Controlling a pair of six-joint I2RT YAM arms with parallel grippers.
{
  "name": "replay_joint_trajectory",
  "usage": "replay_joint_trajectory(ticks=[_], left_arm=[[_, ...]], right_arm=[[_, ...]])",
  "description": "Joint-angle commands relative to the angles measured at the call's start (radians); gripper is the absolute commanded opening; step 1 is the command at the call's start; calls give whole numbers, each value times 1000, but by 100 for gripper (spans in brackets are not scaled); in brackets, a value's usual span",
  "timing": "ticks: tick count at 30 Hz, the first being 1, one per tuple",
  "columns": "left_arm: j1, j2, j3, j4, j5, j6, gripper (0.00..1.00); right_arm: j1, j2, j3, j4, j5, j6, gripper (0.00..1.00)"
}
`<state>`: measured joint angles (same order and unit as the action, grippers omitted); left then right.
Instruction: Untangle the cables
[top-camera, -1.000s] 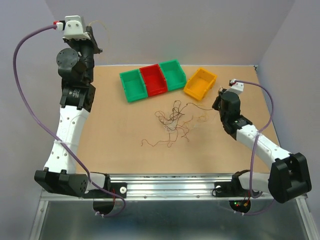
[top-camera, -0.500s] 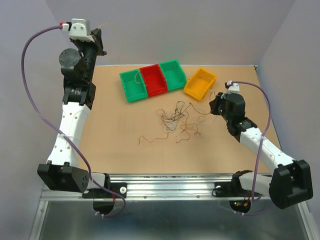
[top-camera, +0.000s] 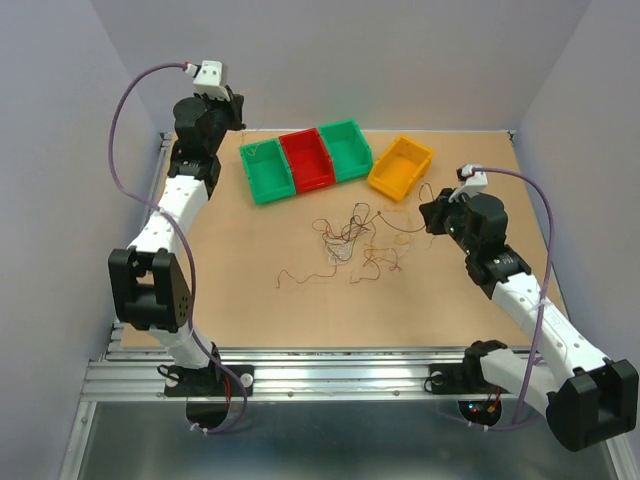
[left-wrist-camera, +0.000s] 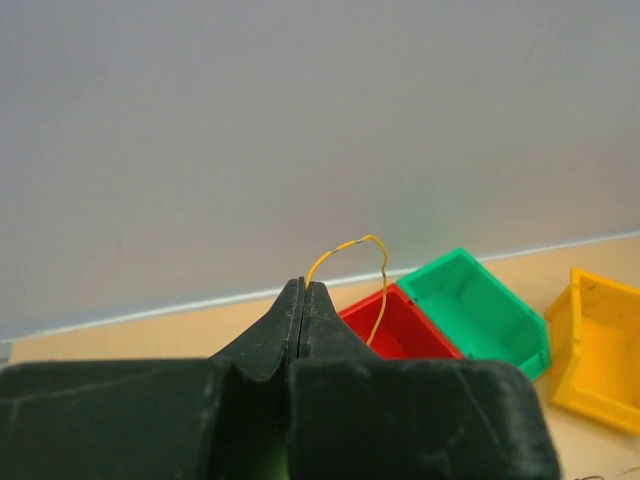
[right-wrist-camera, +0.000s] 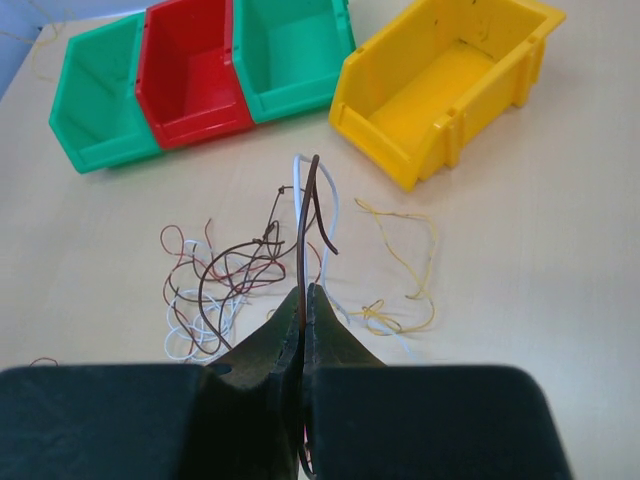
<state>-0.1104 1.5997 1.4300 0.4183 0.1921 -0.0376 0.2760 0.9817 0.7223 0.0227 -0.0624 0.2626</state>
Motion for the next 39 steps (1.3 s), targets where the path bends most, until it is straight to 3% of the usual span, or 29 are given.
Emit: replay_joint_trajectory(ticks=[1, 12, 23, 29, 39], left_arm=[[-3, 96, -9, 99, 52, -15, 0], [-2, 200, -74, 185, 7, 31, 0], [-34, -41, -177, 223, -83, 114, 0], [-184, -118, -299, 312, -280, 270, 0], [-219, -233, -258, 330, -393, 387, 0]], right_arm=[[0, -29, -26, -9, -37, -26, 2], [0, 12, -12, -7, -39, -34, 2], [0, 9, -14, -7, -37, -33, 2], [0, 12, -11, -7, -45, -31, 2], [0, 28, -3, -6, -48, -34, 2]])
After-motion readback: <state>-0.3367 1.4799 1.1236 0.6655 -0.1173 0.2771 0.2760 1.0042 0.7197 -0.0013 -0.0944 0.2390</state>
